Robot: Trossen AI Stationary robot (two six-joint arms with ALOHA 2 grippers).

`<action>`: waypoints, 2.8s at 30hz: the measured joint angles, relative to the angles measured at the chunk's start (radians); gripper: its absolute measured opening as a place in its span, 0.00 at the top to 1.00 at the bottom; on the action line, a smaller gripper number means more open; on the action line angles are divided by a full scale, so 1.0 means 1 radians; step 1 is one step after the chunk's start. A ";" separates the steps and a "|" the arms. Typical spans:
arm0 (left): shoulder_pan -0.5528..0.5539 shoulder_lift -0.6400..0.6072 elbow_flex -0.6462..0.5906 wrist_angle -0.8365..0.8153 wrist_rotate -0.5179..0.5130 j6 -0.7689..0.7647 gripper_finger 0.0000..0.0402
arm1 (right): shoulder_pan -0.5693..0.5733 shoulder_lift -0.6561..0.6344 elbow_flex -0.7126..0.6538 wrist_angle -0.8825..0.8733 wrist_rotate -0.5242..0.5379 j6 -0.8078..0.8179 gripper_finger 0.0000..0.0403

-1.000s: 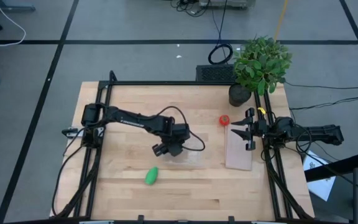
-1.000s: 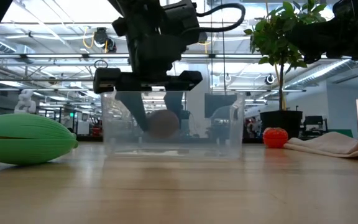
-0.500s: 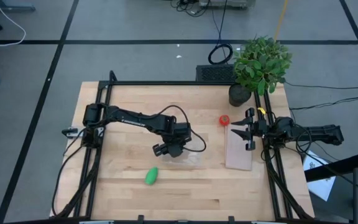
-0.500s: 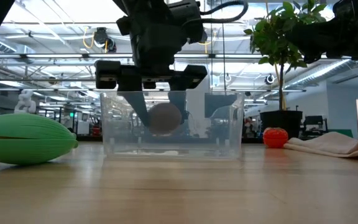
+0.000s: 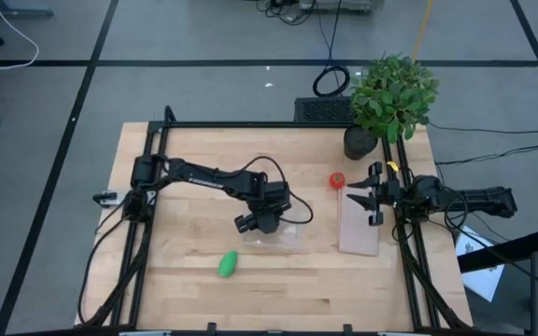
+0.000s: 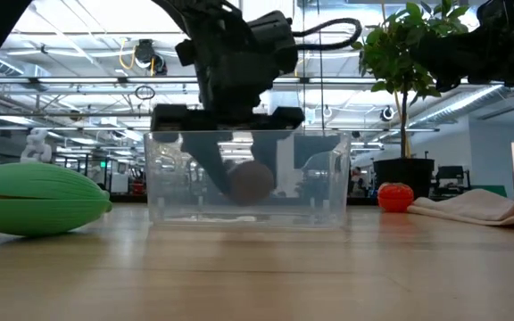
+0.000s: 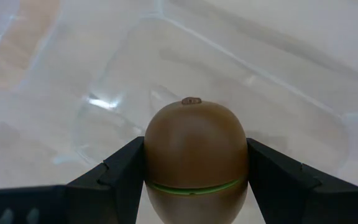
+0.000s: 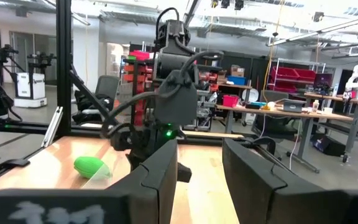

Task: Pick and placing Produce into tupperware
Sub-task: Put the kiwi into the transparent bin, then put the tomato into the transparent bin

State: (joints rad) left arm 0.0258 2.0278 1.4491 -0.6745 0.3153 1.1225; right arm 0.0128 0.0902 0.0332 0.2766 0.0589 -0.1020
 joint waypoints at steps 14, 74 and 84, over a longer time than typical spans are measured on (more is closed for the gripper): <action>0.013 0.002 0.000 -0.003 -0.050 -0.052 0.41 | 0.000 0.011 0.000 0.004 0.001 -0.006 0.70; 0.017 0.001 0.372 -0.445 -0.187 -0.316 0.84 | 0.000 0.011 0.000 0.011 0.002 -0.007 0.70; 0.055 -0.114 0.394 -0.516 -0.186 -0.426 0.99 | 0.000 0.011 0.000 0.011 0.001 -0.007 0.70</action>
State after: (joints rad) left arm 0.0808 1.9137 1.8435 -1.1902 0.1291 0.6962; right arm 0.0128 0.1013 0.0333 0.2875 0.0598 -0.1093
